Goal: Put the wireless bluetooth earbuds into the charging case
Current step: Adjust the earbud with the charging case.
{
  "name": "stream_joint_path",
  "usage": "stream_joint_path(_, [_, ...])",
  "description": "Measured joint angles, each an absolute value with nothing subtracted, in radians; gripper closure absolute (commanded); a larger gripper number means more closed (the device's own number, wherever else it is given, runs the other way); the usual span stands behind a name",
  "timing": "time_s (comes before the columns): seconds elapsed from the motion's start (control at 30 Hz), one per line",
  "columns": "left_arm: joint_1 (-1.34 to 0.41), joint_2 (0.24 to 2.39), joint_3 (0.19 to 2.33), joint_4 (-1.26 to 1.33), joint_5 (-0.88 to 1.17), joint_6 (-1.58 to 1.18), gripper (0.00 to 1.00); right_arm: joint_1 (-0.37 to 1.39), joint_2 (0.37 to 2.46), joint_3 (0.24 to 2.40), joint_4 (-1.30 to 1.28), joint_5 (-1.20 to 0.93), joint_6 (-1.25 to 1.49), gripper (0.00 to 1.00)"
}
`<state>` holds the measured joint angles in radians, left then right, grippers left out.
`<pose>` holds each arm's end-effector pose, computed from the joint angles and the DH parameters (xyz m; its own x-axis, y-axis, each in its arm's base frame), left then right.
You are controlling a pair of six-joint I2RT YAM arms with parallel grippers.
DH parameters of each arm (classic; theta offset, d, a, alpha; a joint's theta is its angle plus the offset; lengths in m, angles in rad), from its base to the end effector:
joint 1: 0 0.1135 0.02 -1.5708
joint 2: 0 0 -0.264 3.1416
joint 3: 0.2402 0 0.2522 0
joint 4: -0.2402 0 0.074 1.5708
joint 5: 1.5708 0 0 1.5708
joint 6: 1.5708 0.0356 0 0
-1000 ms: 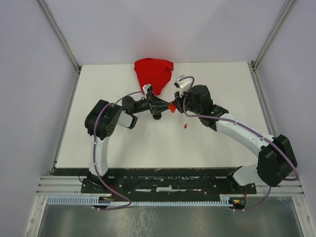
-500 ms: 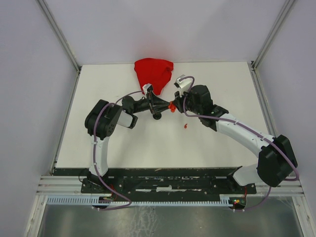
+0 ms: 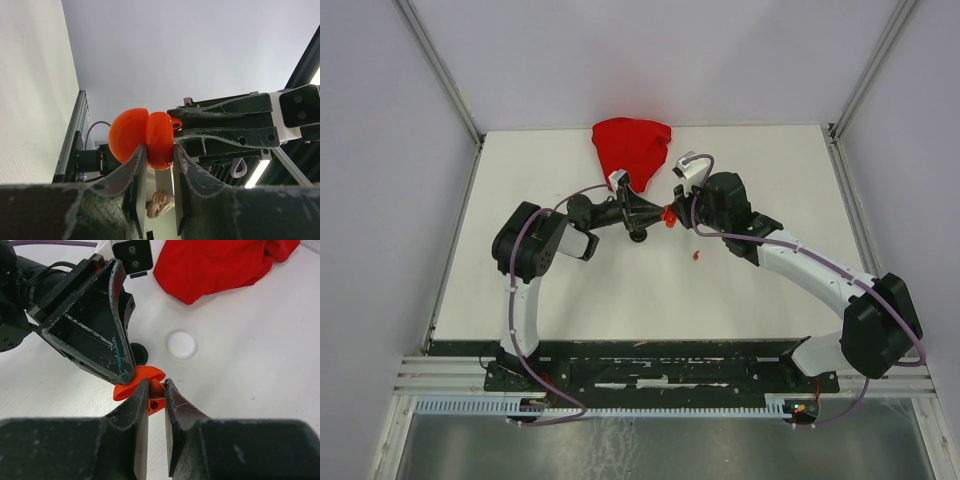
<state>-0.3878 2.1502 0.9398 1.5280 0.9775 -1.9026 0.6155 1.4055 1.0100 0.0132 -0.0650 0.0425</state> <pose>0.3557 -0.1772 0.1557 -0.9834 -0.1693 0.0647 -0.0331 -0.1832 -0.9825 0.2659 0.1909 0.2940 -0.3309 -0.1820 -0.9259 -0.6118 0.7884 0.0636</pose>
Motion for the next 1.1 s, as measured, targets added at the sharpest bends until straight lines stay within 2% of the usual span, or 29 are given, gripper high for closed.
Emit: stream_joint_path(1.1, [-0.388, 2.186, 0.971, 1.528, 0.971, -1.903, 0.97, 0.616, 1.406, 1.01, 0.002, -0.055, 0.043, 0.87])
